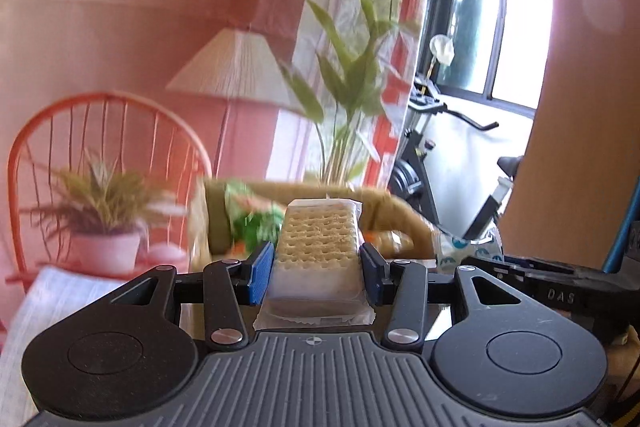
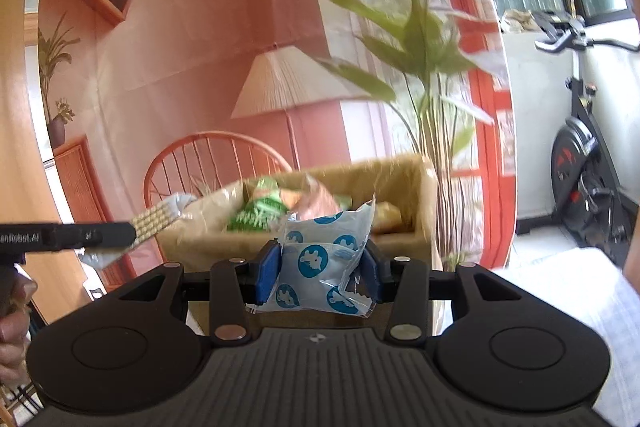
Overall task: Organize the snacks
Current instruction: 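Lift both packs over the box and open both grippers to drop them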
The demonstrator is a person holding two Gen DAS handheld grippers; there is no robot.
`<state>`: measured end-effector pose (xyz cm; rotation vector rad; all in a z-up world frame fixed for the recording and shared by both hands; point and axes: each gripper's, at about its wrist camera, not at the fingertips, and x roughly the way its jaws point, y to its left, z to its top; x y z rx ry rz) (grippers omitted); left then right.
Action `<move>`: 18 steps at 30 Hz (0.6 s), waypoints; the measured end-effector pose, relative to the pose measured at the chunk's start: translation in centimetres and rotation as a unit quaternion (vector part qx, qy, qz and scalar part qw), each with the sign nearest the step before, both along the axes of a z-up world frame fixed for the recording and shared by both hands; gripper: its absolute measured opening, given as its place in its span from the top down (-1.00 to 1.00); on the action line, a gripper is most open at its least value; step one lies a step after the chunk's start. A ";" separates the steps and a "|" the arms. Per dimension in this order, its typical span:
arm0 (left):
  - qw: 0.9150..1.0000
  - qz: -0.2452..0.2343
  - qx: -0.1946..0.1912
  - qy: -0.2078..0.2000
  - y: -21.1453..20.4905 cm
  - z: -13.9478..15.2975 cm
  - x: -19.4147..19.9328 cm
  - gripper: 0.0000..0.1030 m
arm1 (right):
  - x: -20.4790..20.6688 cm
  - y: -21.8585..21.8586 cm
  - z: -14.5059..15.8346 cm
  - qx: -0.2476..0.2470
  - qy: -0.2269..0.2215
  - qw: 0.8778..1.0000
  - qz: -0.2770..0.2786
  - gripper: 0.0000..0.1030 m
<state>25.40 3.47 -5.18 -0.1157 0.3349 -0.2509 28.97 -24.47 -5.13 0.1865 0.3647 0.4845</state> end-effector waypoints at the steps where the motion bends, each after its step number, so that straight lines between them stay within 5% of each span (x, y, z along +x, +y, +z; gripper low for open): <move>1: 1.000 0.000 0.001 -0.002 0.0 0.4 0.7 0.04 | 0.7 0.2 0.2 -0.004 -0.002 1.000 0.002 0.11; 7: 1.000 0.006 -0.004 0.002 0.2 1.5 5.9 0.04 | 4.9 1.2 0.7 -0.022 0.001 1.000 -0.008 0.11; 18: 0.998 0.029 0.034 0.043 -0.9 -1.1 12.3 0.03 | 10.5 3.3 -0.5 -0.048 0.030 0.998 -0.017 0.11</move>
